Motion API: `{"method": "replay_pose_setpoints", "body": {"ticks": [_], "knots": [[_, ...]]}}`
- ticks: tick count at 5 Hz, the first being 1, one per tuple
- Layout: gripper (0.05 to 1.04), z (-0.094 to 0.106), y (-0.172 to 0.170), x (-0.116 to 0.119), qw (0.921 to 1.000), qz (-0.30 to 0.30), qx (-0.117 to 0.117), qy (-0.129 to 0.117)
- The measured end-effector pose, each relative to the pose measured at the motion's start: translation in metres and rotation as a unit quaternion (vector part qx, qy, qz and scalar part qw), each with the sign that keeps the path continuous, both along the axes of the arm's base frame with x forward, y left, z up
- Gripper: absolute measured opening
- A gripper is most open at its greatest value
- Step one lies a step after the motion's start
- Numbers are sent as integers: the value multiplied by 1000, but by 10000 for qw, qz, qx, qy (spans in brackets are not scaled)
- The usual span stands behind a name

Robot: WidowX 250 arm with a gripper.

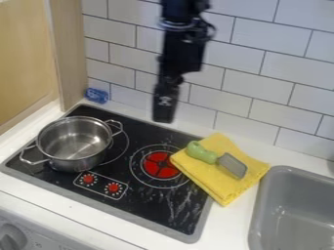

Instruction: Move the silver pot to the bottom right corner of the stove

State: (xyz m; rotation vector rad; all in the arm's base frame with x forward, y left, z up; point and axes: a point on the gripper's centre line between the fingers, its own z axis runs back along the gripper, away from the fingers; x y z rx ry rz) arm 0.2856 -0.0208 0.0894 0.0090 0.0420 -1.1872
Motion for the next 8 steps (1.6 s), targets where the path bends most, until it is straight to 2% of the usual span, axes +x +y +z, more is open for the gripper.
{"method": "replay_pose_setpoints", "body": {"ticks": [2, 3, 4, 6, 8], "knots": [[999, 2, 26, -33, 9964, 745, 52, -399], [999, -1, 41, -51, 9901, 1271, -156, -571], [999, -13, 51, -65, 9840, 1661, -152, -622], [999, -34, 68, -78, 9764, 2007, -68, -795], [999, -49, 70, -72, 9777, 1858, -36, -975]]}}
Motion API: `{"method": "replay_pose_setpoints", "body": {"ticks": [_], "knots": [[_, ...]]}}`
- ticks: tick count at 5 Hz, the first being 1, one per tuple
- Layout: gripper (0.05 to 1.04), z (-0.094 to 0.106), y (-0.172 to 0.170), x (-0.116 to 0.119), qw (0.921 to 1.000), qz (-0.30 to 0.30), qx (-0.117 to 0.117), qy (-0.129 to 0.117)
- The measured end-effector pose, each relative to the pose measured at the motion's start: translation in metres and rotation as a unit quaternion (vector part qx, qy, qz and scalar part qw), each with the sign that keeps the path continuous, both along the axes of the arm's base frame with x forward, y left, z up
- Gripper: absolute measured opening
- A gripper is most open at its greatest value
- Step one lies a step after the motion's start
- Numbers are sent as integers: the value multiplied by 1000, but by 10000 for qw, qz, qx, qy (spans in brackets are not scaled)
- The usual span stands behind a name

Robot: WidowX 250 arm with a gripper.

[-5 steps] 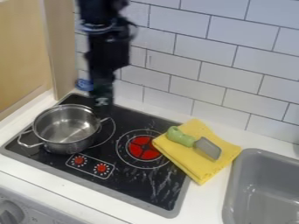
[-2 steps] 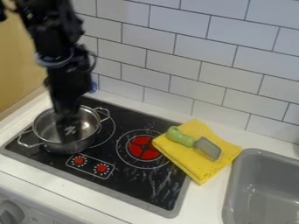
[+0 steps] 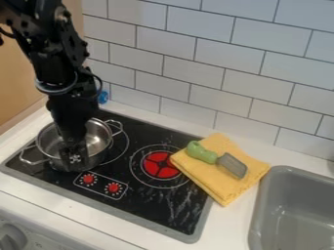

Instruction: Move the silver pot to the bottom right corner of the stove

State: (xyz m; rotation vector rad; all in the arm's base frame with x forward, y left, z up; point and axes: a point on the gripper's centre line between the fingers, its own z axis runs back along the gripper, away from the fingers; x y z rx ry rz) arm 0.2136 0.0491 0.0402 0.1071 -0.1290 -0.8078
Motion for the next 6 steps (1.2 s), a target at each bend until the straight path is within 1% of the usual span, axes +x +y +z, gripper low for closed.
{"method": "replay_pose_setpoints", "body": {"ticks": [1, 3, 4, 5, 6], "knots": [[999, -9, 0, 2, 10000, -38, 0, -39], [999, -33, 2, 5, 9998, -150, 35, 103], [946, -37, 4, 6, 9997, -168, 63, 141], [679, -38, 4, 5, 9996, -194, 89, 178], [455, -39, 4, 4, 9995, -223, 89, 209]]}}
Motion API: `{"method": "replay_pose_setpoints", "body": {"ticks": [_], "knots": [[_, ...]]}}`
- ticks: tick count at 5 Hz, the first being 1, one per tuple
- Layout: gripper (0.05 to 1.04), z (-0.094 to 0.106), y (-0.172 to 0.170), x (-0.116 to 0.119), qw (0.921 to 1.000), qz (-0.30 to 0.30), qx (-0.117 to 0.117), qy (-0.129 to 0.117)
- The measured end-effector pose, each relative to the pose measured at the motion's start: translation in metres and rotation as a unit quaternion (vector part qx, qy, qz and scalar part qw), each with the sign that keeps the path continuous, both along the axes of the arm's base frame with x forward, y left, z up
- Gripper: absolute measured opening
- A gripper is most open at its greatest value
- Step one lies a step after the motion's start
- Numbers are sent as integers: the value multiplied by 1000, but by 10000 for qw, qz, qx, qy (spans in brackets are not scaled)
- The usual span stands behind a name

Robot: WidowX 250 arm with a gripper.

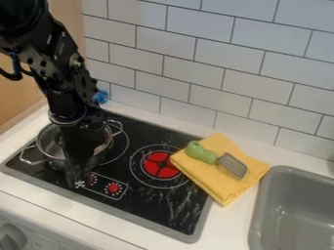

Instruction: Move the silver pot to the bottom right corner of the stove

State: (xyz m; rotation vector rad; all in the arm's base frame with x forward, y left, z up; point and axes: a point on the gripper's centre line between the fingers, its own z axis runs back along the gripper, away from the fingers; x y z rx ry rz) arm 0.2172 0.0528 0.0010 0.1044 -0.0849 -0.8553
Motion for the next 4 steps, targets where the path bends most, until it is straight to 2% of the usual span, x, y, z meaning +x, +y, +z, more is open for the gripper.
{"method": "replay_pose_setpoints", "body": {"ticks": [2, 3, 4], "knots": [[168, -1, -1, -4, 9999, -2, -37, 126], [101, -1, -1, -5, 9999, 1, -37, 157], [94, -1, -1, -6, 9998, 2, -40, 173]]}}
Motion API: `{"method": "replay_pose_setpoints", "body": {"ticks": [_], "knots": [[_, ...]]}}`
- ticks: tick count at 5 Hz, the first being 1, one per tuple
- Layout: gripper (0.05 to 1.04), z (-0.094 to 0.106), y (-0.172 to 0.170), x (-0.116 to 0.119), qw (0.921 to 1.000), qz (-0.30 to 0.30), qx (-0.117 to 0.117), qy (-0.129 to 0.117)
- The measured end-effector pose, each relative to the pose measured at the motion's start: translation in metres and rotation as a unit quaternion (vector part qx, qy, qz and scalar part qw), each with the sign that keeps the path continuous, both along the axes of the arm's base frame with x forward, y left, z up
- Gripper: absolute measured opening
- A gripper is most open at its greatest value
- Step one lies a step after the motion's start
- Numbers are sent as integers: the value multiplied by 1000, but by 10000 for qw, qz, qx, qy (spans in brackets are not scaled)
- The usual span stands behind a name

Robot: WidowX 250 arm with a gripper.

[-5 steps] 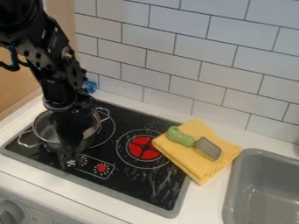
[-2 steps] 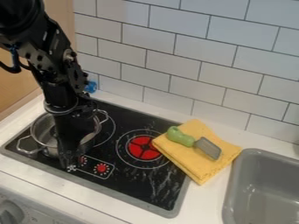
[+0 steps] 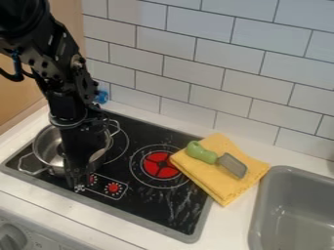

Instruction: Move the silver pot to the bottom right corner of the stove

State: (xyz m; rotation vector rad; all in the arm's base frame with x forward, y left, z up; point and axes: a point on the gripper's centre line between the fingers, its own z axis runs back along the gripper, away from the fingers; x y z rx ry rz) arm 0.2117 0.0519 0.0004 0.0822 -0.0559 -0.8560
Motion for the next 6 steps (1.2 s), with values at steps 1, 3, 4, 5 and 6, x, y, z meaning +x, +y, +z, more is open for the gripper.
{"method": "replay_pose_setpoints", "body": {"ticks": [1, 3, 4, 5, 6], "knots": [[94, 0, -1, -1, 10000, 4, -25, 50], [65, 33, -1, 8, 9995, 38, -4, -329], [64, 54, -7, 8, 9983, -24, -9, -587], [64, 71, -22, 10, 9960, -305, -14, -841], [64, 74, -45, 10, 9938, -698, -33, -863]]}}
